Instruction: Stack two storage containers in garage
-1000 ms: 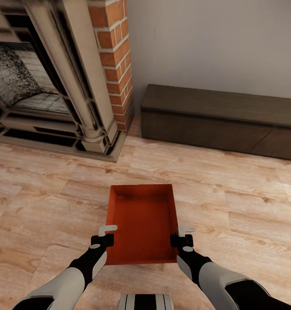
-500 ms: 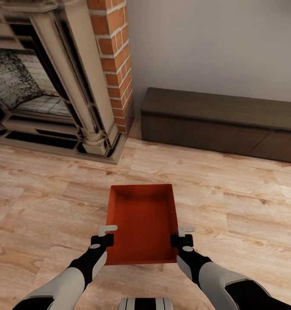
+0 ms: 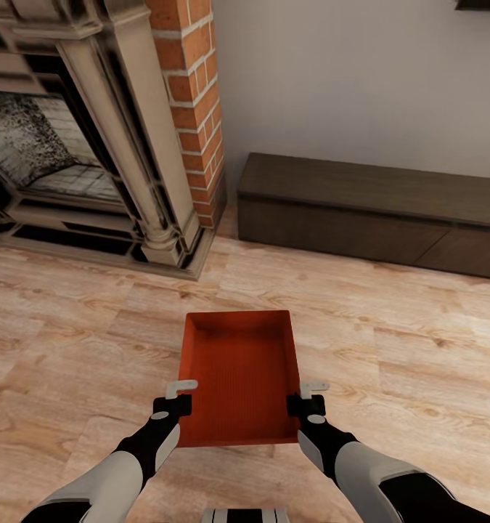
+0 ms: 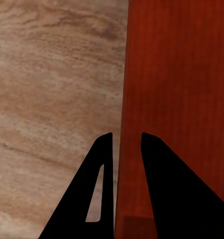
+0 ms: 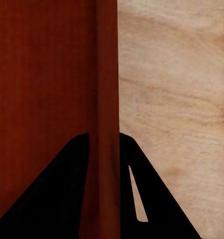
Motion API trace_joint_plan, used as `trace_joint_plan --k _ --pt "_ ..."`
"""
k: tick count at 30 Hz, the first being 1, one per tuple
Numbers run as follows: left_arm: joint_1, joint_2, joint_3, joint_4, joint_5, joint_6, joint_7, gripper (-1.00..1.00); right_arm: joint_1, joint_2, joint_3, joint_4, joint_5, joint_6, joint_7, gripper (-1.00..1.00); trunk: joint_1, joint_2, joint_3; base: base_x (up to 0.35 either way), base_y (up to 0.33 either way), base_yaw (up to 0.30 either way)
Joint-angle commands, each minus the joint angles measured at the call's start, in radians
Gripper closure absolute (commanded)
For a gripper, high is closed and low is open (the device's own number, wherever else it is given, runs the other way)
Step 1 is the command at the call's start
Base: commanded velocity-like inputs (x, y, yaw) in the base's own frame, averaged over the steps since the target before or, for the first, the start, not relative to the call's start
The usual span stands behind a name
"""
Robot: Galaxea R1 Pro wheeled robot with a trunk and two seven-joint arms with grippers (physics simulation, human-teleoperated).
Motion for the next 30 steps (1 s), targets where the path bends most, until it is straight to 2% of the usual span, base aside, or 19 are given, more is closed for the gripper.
trace_joint_plan --k 1,30 --pt "0.000 0.000 0.012 0.005 0.004 -0.003 0.007 1.00 -0.001 0.000 -0.025 -0.002 0.003 -0.037 -0.016 1.00 -0.004 0.007 0.003 0.000 0.000 0.000" --pt "0.000 -0.001 0.012 0.005 0.004 -0.003 0.007 1.00 -0.001 -0.002 -0.024 -0.002 0.006 -0.037 -0.014 1.00 -0.115 0.210 0.094 0.000 0.000 0.000"
